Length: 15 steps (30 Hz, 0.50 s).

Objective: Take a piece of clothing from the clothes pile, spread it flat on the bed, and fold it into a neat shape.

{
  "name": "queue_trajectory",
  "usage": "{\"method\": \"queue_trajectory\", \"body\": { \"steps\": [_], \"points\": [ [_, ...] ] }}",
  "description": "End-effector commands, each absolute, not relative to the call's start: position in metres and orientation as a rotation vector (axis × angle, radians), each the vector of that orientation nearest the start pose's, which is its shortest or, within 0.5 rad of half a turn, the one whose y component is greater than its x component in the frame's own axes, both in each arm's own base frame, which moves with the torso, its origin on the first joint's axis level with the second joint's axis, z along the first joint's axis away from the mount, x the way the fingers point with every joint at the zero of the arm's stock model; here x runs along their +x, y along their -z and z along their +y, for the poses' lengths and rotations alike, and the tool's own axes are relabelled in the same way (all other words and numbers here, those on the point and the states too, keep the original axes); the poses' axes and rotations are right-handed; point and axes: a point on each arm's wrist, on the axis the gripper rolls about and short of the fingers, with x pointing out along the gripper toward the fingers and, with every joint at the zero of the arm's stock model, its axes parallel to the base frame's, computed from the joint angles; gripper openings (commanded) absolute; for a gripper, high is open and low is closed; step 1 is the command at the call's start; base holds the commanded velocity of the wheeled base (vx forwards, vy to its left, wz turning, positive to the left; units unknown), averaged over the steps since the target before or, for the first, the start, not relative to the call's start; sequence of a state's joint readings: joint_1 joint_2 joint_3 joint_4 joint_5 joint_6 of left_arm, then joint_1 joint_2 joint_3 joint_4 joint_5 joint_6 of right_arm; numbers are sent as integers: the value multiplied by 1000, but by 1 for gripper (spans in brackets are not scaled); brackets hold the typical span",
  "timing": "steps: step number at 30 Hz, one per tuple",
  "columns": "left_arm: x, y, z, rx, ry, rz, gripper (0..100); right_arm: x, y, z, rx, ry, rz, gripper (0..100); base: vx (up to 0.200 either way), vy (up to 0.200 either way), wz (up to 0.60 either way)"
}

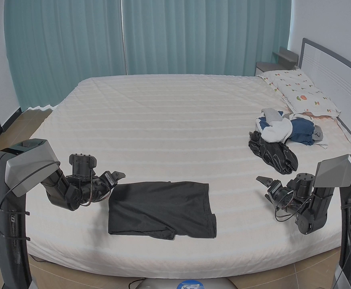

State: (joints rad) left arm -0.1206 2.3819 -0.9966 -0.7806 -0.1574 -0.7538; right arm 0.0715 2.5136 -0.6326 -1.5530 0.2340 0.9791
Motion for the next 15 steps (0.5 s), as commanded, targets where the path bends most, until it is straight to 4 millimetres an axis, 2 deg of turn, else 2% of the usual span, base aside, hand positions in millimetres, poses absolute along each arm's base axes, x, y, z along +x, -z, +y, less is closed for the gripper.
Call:
{"method": "queue_trajectory", "body": {
  "steps": [1, 7, 12, 13, 15],
  "points": [
    [416, 23, -60, -731, 41, 686, 100, 357, 47, 31, 988, -123, 444, 100, 0, 0, 0],
    [417, 23, -63, -729, 48, 685, 100, 357, 46, 31, 988, -123, 443, 100, 0, 0, 0],
    [420, 32, -67, -722, 53, 695, 100, 357, 46, 32, 988, -125, 444, 100, 0, 0, 0],
    [422, 30, -67, -725, 54, 689, 0, 357, 46, 32, 988, -125, 444, 100, 0, 0, 0],
    [424, 30, -67, -728, 53, 684, 0, 357, 46, 32, 986, -125, 444, 100, 0, 0, 0]
  ]
}}
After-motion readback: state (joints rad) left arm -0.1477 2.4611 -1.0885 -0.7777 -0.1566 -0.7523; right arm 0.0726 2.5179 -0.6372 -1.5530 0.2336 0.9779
